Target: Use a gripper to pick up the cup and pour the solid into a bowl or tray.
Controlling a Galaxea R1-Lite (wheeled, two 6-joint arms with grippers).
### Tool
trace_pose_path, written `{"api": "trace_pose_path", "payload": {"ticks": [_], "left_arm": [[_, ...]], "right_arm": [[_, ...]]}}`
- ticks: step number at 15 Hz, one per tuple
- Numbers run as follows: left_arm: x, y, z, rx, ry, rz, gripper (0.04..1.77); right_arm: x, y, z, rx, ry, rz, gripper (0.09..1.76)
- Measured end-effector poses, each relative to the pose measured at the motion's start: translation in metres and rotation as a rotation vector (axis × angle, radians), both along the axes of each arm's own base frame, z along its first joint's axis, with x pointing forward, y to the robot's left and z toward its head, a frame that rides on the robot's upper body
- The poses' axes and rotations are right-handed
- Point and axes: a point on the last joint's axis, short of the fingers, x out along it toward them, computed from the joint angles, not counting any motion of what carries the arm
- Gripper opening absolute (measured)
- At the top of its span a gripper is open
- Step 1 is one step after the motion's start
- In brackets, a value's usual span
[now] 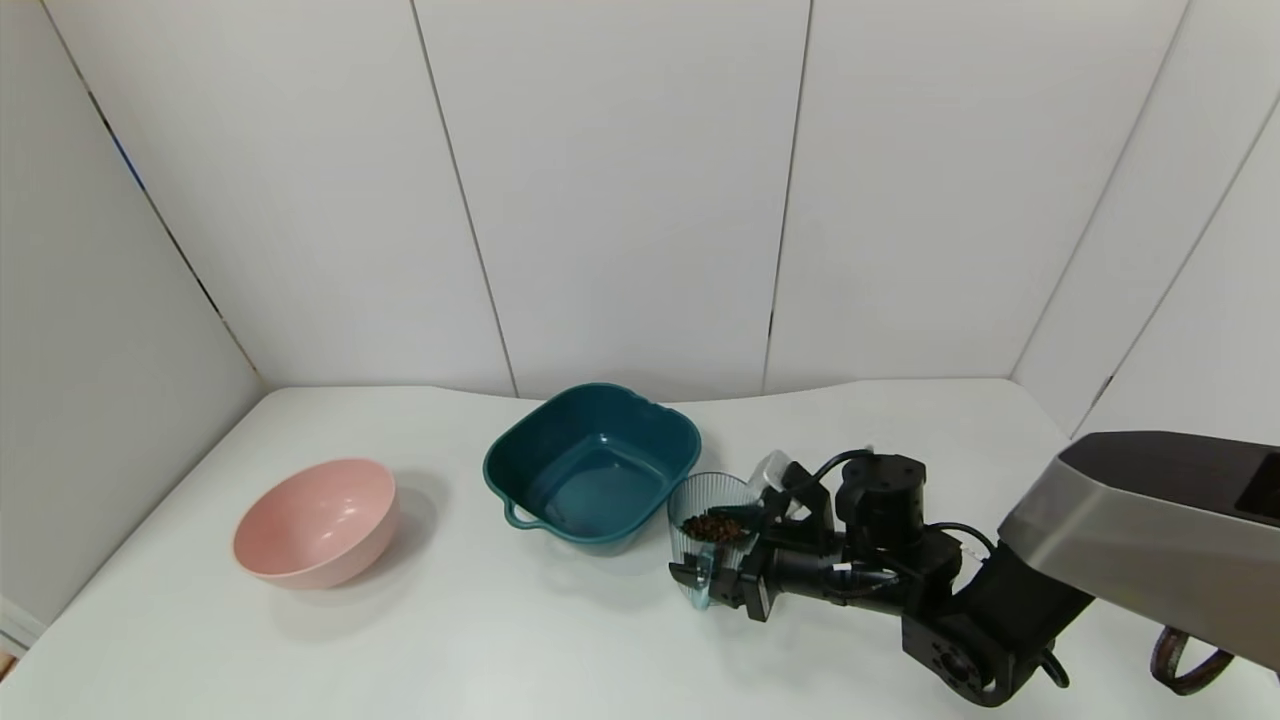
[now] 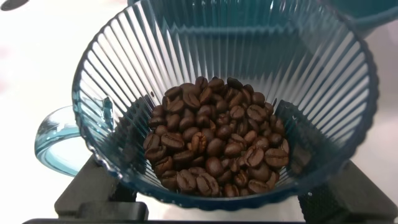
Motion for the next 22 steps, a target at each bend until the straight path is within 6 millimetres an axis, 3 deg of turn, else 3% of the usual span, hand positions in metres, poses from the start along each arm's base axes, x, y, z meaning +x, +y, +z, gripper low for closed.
{"api": "trace_pose_path", "payload": {"ticks": [7,11,14,22], "left_arm": [[0.000,0.000,0.000,0.000,0.000,0.000,1.72],[0.000,0.000,0.000,0.000,0.000,0.000,1.72],[0.000,0.000,0.000,0.000,0.000,0.000,1.72],[0.000,0.000,0.000,0.000,0.000,0.000,1.72]], "right_arm": [[-0.005,-0.011,0.039,-0.018,0.064,-0.027,1.38],[0.004,-0.015,0.076,-0.035,0.040,-0.120,1.38],[0.012,-0.011,0.099,-0.065,0.009,-0.175,1.38],[0.024,0.015,0.153,-0.335,-0.044,-0.314,1.38]]}}
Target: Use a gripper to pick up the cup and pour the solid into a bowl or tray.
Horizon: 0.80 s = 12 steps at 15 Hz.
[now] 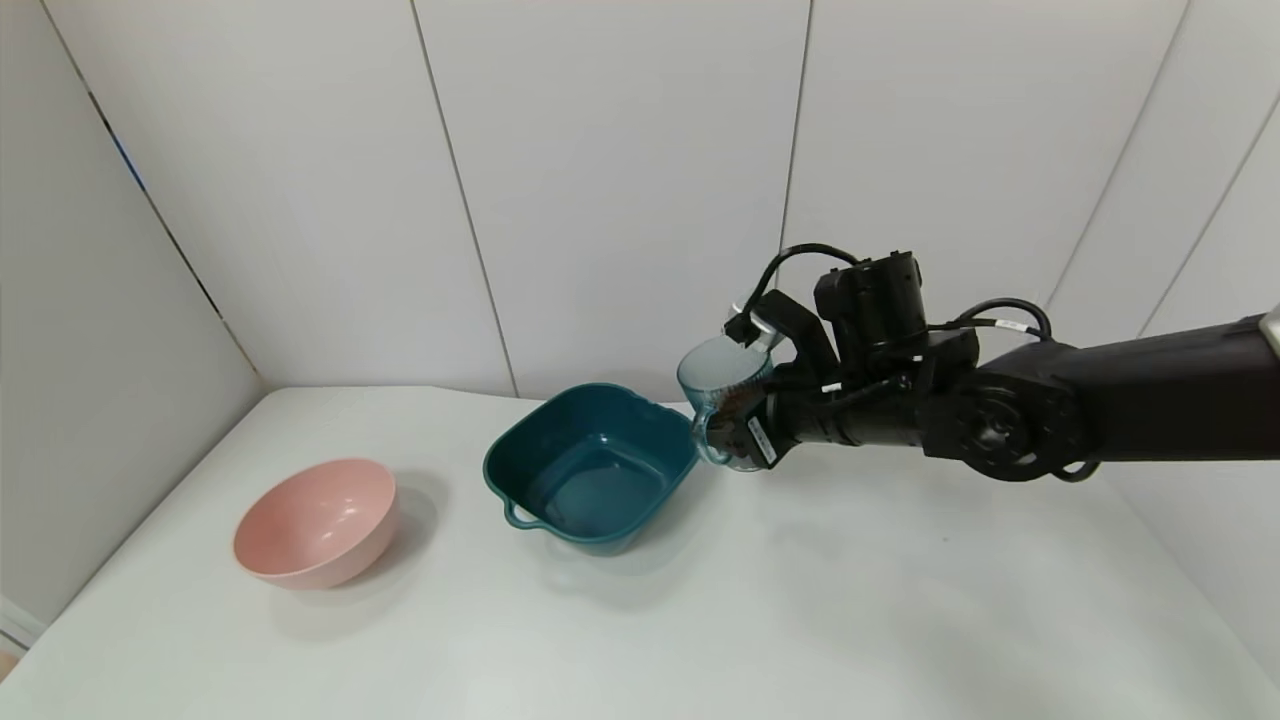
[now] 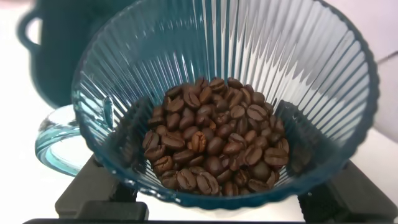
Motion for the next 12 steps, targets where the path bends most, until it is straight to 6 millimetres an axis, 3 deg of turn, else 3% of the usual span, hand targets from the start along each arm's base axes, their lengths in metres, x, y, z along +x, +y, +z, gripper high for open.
{"api": "trace_pose_path", "payload": {"ticks": [4,9,12], "left_arm": [[0.000,0.000,0.000,0.000,0.000,0.000,1.72],[0.000,0.000,0.000,0.000,0.000,0.000,1.72],[0.000,0.000,0.000,0.000,0.000,0.000,1.72]], "right_arm": [[0.006,0.020,0.008,-0.134,-0.017,-0.036,1.38],[0.001,0.048,0.012,-0.285,0.010,-0.090,1.38],[0.002,0.060,0.006,-0.388,-0.012,-0.128,1.38]]}}
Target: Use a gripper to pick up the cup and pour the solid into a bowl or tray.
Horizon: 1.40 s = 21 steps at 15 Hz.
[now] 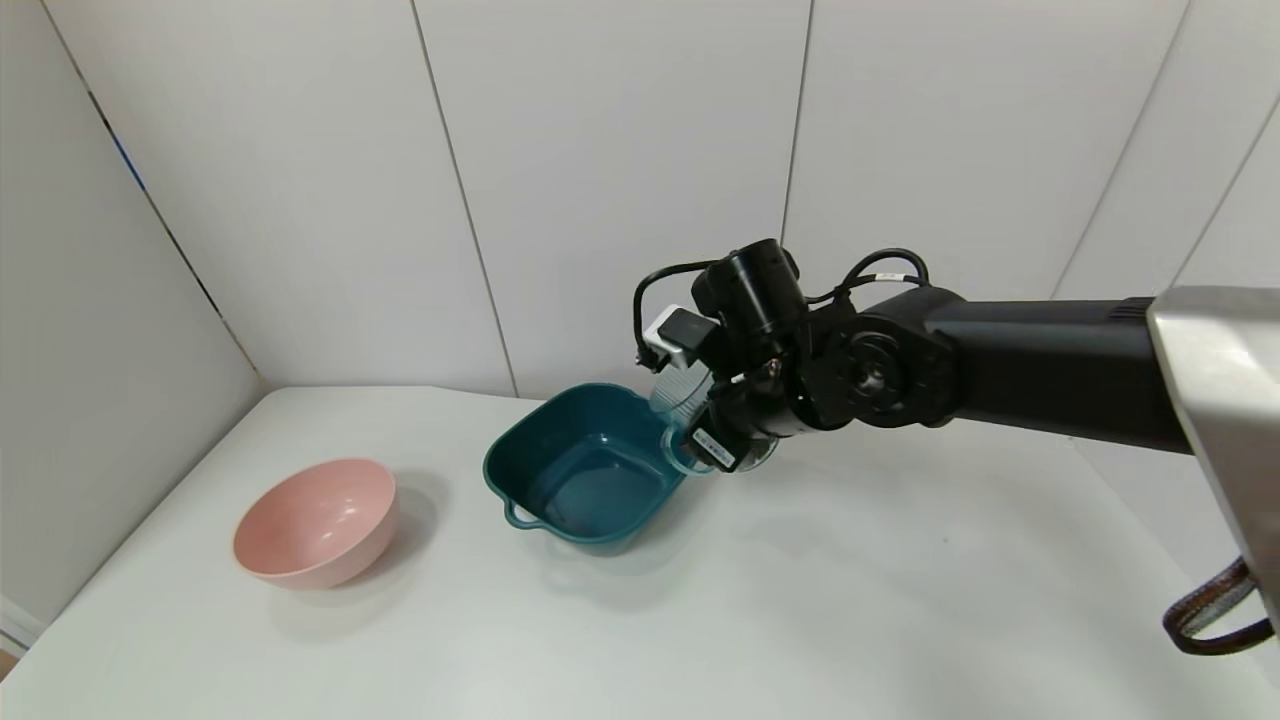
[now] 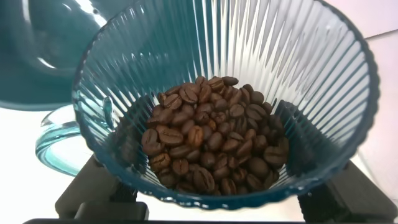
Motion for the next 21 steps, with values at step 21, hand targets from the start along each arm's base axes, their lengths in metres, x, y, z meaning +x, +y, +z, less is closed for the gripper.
{"api": "trace_pose_path", "payload": {"ticks": [21], "left_arm": [[0.000,0.000,0.000,0.000,0.000,0.000,1.72]], "right_arm": [[-0.009,0.050,-0.034,-0.526,-0.290,-0.097,1.38]]}}
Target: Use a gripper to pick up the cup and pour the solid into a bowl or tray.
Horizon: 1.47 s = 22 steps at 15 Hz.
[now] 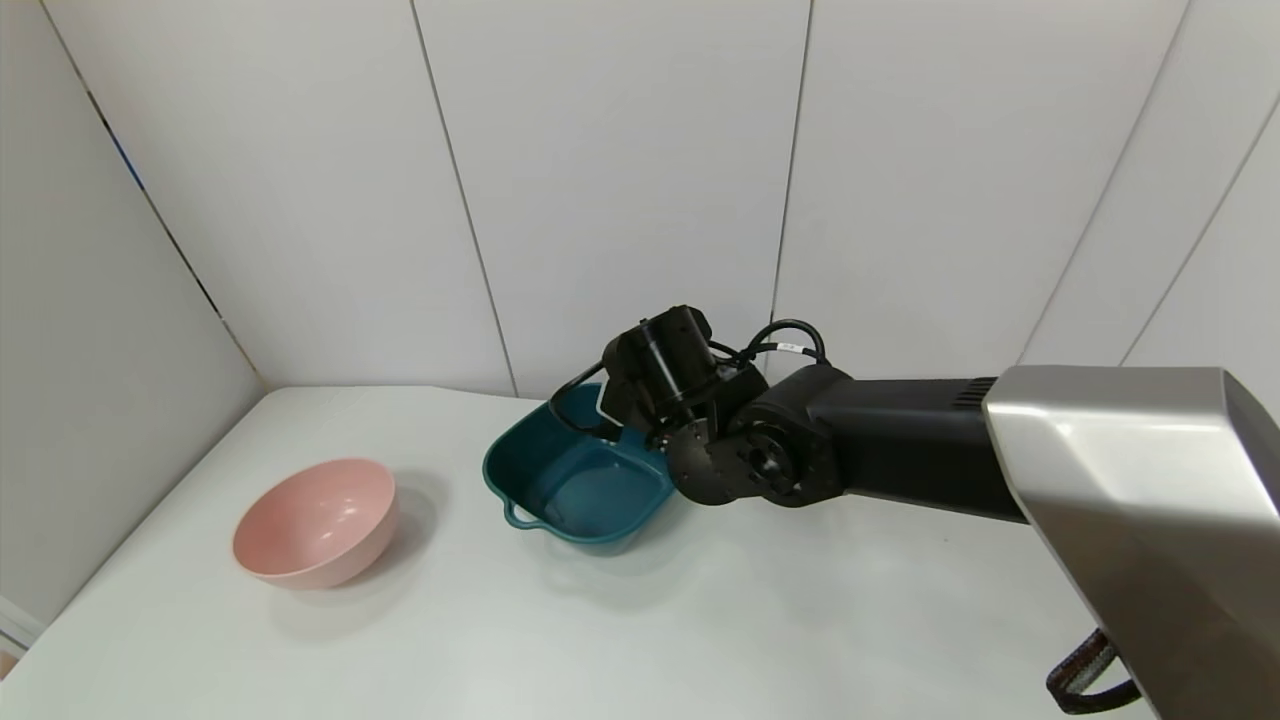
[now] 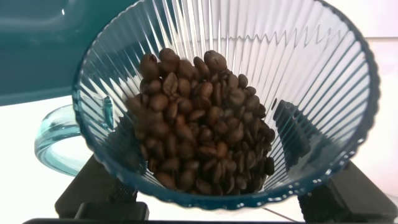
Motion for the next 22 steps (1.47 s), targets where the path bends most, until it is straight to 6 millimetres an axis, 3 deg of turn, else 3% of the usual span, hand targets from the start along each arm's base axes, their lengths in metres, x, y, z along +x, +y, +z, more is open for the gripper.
{"api": "trace_pose_path", "payload": {"ticks": [7,15,22], "left_arm": [[0.000,0.000,0.000,0.000,0.000,0.000,1.72],[0.000,0.000,0.000,0.000,0.000,0.000,1.72],[0.000,0.000,0.000,0.000,0.000,0.000,1.72]], "right_arm": [[-0.005,0.012,-0.004,-0.110,-0.060,-0.014,1.38],[0.006,0.025,0.001,-0.253,-0.198,0.037,1.38],[0.009,0.028,-0.006,-0.316,-0.198,0.053,1.38]]}}
